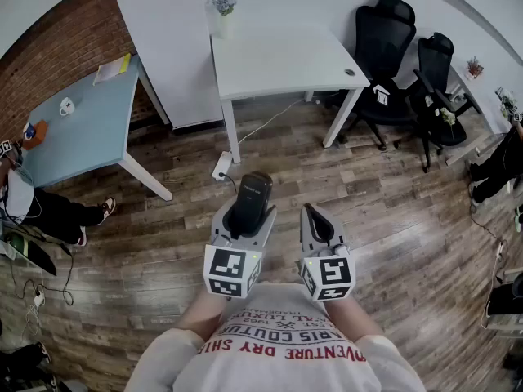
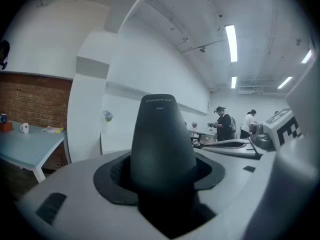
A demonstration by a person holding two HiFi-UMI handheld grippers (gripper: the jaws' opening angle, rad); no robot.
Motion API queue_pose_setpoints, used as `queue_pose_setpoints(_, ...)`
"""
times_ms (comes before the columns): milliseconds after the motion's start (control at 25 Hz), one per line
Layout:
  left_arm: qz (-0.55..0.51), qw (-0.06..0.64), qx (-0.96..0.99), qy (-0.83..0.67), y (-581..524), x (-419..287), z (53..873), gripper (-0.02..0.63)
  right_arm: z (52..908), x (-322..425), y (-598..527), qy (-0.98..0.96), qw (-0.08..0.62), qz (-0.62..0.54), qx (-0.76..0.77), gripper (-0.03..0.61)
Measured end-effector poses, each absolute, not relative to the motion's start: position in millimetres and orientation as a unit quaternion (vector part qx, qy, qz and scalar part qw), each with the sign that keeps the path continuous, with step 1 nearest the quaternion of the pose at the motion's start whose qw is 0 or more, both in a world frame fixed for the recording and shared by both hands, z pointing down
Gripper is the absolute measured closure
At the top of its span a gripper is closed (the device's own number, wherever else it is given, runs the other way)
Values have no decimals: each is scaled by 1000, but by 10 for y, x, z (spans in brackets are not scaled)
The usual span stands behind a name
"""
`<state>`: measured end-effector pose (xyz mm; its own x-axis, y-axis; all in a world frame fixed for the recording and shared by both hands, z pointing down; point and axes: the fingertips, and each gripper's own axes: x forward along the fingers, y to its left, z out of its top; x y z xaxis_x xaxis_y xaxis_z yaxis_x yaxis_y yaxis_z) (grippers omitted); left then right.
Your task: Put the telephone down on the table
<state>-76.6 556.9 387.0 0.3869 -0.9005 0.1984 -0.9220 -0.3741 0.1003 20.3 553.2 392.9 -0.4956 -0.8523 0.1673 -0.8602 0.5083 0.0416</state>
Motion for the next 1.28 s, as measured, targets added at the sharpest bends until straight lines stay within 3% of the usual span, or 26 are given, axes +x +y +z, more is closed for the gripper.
queue_pose_setpoints(760, 67, 125, 831, -539, 5478, -599, 4097, 325, 4133, 265, 5502, -872, 102, 48, 477, 554)
queue_pose_setpoints(1280, 88, 139, 810, -563, 4609, -165, 4220, 325, 4299, 707, 4452, -884, 101, 90, 448, 554)
